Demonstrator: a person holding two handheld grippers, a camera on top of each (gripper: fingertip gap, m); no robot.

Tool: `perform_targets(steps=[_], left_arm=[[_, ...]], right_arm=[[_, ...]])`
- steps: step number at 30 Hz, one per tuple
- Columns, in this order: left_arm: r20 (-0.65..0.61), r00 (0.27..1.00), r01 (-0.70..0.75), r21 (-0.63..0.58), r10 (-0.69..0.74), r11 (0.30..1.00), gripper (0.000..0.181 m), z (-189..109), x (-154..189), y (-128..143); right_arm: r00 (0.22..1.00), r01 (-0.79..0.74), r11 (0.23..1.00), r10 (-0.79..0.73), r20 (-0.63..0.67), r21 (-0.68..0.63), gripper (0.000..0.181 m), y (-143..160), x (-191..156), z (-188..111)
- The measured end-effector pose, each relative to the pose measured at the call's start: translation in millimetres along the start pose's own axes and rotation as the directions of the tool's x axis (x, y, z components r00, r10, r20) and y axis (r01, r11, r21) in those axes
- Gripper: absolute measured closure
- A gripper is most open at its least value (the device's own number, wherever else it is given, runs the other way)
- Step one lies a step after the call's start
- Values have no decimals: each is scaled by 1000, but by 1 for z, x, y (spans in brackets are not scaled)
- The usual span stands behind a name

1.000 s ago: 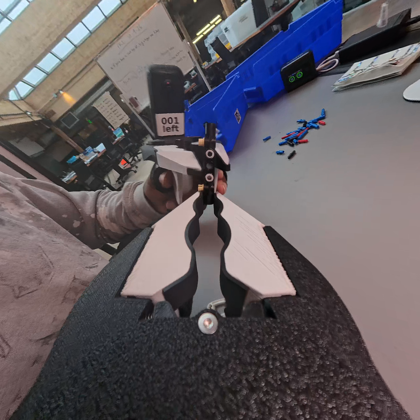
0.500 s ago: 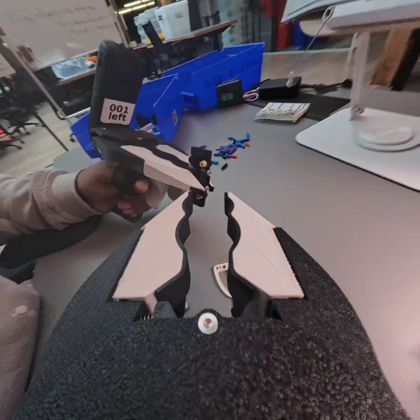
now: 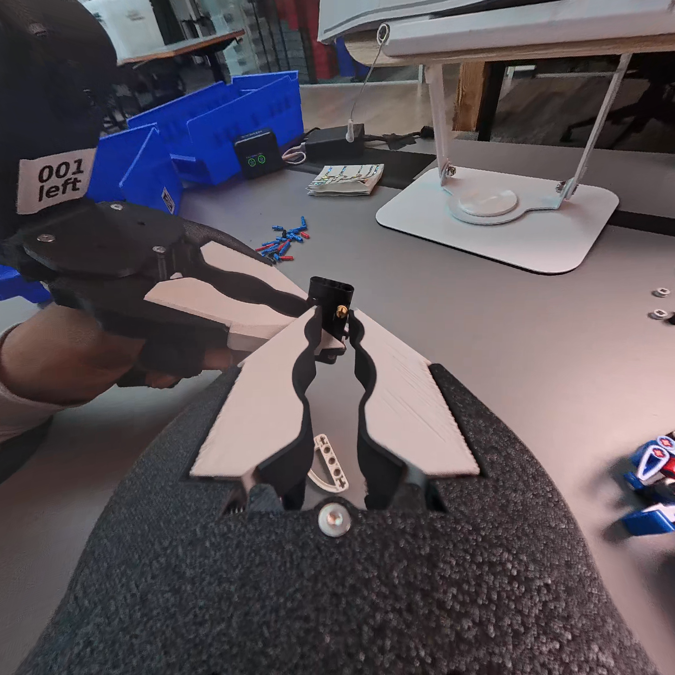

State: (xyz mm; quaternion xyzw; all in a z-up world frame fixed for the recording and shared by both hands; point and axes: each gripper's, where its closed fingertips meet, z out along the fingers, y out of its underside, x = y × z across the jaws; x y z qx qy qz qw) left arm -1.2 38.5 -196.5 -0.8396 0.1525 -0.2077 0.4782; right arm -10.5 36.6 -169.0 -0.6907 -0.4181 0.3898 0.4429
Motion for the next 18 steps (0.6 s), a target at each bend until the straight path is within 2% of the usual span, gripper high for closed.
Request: perform_targets(steps=[3, 5, 10, 18], left_arm=[[34, 998, -59, -10, 59, 998, 177, -1, -2, 0], [47, 995, -84, -15, 85, 996, 176, -2, -3, 1], [86, 984, -152, -45, 155, 987, 176, -1, -7, 4], [116, 976, -180, -58, 186, 982, 176, -3, -10, 5]], right_arm=[[1000, -9, 1000, 8, 24, 15, 169, 0, 0, 0], [1000, 4, 1000, -4, 14, 21, 176, 0, 2, 1], [999, -7, 1000, 6, 42, 23, 175, 3, 3, 4], [999, -6, 999, 3, 54, 44, 176, 3, 1, 6]])
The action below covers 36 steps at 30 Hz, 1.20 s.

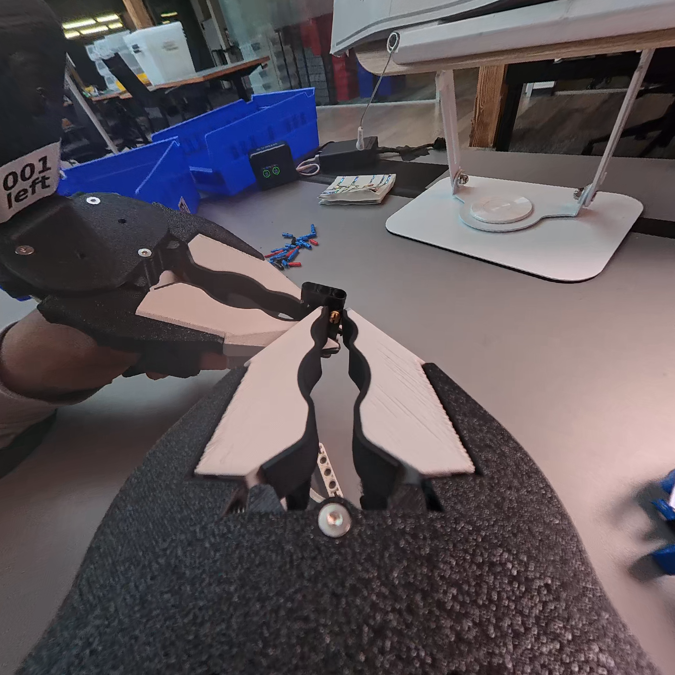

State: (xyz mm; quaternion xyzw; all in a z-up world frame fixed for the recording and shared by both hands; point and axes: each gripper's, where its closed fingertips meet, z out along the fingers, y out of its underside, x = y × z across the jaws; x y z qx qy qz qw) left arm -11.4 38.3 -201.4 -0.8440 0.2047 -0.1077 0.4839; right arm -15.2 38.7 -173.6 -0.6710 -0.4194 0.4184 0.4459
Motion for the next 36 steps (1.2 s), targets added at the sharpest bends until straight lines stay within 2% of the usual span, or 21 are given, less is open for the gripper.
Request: perform_targets(steps=[20, 22, 24, 26, 36], left_arm=[[28, 999, 40, 132, -44, 990, 176, -5, -12, -32], [144, 989, 21, 154, -44, 988, 176, -16, -52, -33], [149, 974, 140, 206, -173, 968, 178, -38, -86, -37], [180, 967, 135, 236, -179, 962, 177, -55, -100, -41], [145, 979, 110, 231, -146, 967, 177, -48, -85, -43]], right_arm=[[999, 9, 987, -1, -48, 163, 180, -28, 3, -9], [999, 8, 982, 0, -37, 190, 181, -32, 0, -16], [999, 34, 981, -26, -47, 191, 181, -29, -2, -24], [998, 34, 979, -24, -50, 201, 181, -30, -3, -28], [999, 19, 982, -11, -41, 186, 181, -30, 0, -21]])
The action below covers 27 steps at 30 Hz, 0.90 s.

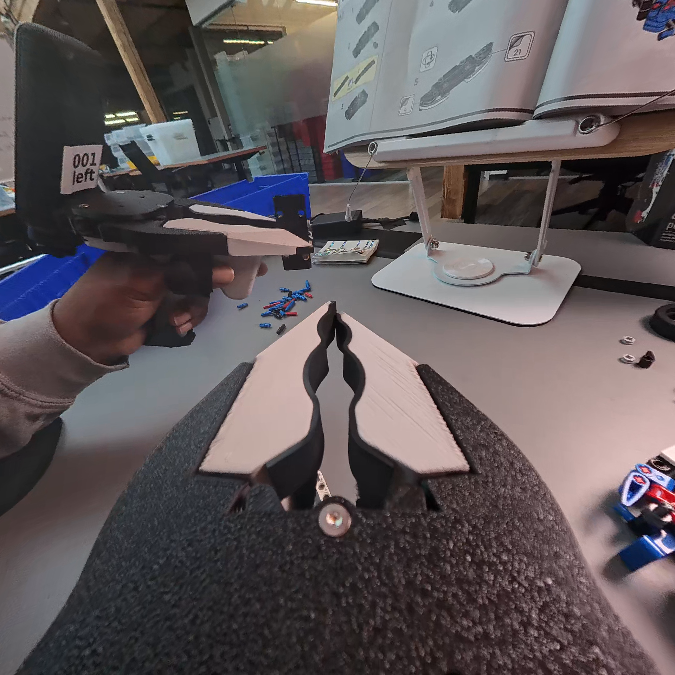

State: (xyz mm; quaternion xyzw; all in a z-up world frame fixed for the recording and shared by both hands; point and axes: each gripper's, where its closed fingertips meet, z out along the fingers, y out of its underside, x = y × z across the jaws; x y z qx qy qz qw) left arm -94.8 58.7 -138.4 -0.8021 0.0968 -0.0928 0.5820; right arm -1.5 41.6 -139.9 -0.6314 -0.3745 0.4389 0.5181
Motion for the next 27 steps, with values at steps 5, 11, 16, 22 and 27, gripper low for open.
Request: perform_targets(steps=[5, 11, 16, 22, 27], left_arm=[[-10, 1000, 5, -5, -5, 1000, 177, 2, 2, 2], [-31, 999, 12, -19, -13, 1000, 177, 5, 5, 7], [-183, 980, 66, -46, -73, 997, 177, 7, 30, 17], [-458, 829, 330, -63, -321, 942, 176, 1, 65, 17], [-589, 665, 525, -69, -460, 848, 177, -7, 80, 5]], right_arm=[[1000, -15, 1000, 15, 1, -1, 181, 0, 2, 0], [1000, -28, 1000, 28, 14, 3, 181, -1, 3, -1], [996, -60, 998, 61, 62, -13, 181, 0, 4, -2], [985, 41, 997, -30, 172, -63, 162, 10, -11, -2], [969, 179, 978, -157, 191, -103, 147, 23, -26, 2]])
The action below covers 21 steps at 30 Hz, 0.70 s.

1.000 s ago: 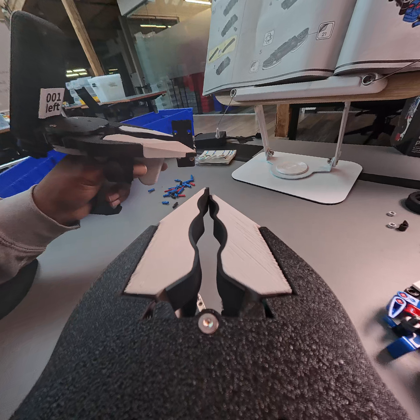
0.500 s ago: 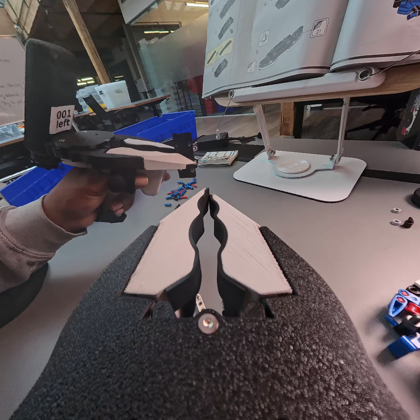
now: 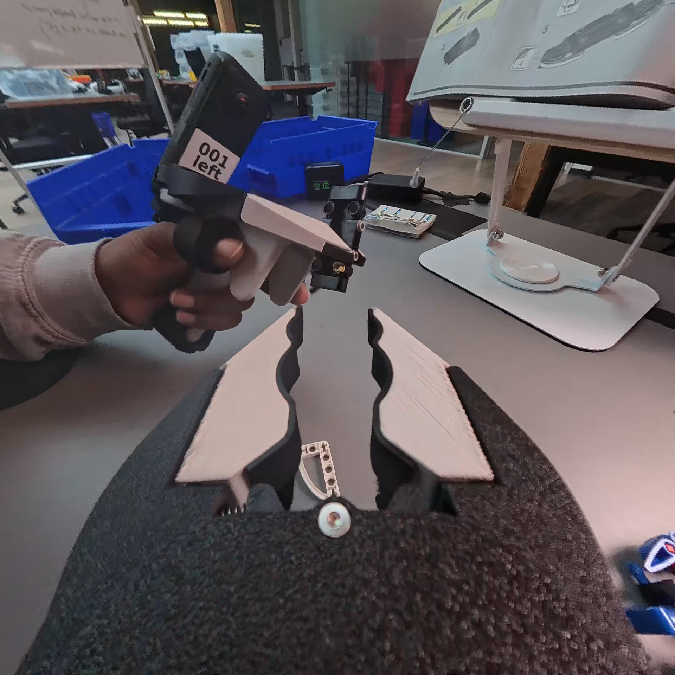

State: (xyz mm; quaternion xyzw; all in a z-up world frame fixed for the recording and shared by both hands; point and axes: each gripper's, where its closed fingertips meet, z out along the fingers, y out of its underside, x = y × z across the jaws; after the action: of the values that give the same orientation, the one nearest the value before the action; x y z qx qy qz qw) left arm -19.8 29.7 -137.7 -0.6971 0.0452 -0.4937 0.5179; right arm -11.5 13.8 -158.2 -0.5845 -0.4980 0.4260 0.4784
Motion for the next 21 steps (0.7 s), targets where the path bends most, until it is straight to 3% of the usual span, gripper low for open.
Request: perform_targets(steps=[4, 12, 16, 18, 21], left_arm=[[-72, 995, 77, 21, -75, 997, 177, 9, 11, 7], [-179, 974, 147, 25, -140, 989, 176, 3, 22, 3], [-221, 966, 137, -7, -135, 991, 176, 0, 27, 5], [-213, 972, 102, -19, -104, 995, 176, -1, 28, 8], [-169, 984, 47, -9, -48, 999, 177, 1, 25, 9]], right_arm=[[993, 81, 997, -82, -86, -13, 134, -3, 2, 7], [943, 317, 949, -315, -105, 0, 161, -11, 0, -7], [955, 275, 960, -265, -134, 61, 181, -22, 7, -14], [969, 216, 973, -203, -143, 82, 181, -27, 17, -19], [996, 72, 991, -65, -59, 117, 174, -27, 20, -23]])
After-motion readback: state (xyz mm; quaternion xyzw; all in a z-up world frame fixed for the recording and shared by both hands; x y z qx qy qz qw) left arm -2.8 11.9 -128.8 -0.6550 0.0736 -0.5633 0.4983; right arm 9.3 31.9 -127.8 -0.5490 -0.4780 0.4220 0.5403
